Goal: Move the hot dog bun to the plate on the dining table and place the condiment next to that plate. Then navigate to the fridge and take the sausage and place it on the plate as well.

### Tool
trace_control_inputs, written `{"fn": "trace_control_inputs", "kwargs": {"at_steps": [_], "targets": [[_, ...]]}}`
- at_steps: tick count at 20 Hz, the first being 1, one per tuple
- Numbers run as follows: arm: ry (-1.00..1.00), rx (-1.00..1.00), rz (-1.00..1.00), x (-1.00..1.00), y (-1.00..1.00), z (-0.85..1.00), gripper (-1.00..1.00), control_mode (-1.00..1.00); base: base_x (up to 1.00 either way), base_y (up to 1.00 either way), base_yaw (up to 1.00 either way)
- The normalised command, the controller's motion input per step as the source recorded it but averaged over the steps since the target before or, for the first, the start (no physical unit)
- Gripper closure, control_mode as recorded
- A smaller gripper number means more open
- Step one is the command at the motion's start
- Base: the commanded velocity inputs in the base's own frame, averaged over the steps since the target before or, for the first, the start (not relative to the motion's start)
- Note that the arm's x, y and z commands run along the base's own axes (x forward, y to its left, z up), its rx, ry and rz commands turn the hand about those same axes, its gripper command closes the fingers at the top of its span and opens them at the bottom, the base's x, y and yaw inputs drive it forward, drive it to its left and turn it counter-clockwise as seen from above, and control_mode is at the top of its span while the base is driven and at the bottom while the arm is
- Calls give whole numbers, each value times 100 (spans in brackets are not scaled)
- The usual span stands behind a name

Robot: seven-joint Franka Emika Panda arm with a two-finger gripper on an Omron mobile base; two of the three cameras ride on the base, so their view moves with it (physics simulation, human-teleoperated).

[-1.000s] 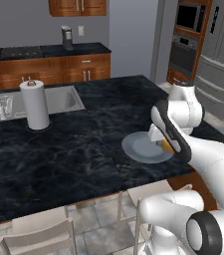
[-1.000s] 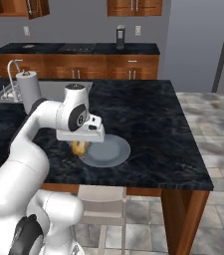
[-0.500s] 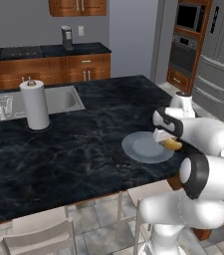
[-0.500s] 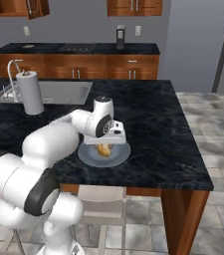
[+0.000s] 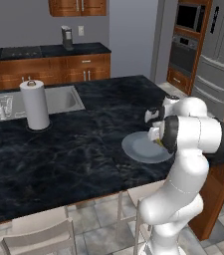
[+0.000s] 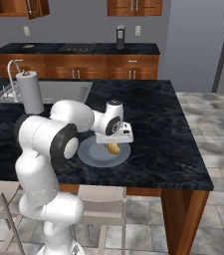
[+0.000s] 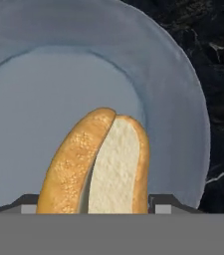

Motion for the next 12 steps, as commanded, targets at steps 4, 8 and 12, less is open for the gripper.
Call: {"fn": "trace_control_inputs", "kwargs": {"at_steps": [4, 8, 12], "targets": [[8, 0, 0, 74, 0, -31, 100, -100, 0, 0, 0], [2, 0, 0, 11, 0, -16, -100, -100, 0, 0, 0], [-7, 0, 0, -34, 3, 6, -100, -100, 0, 0, 0]]}}
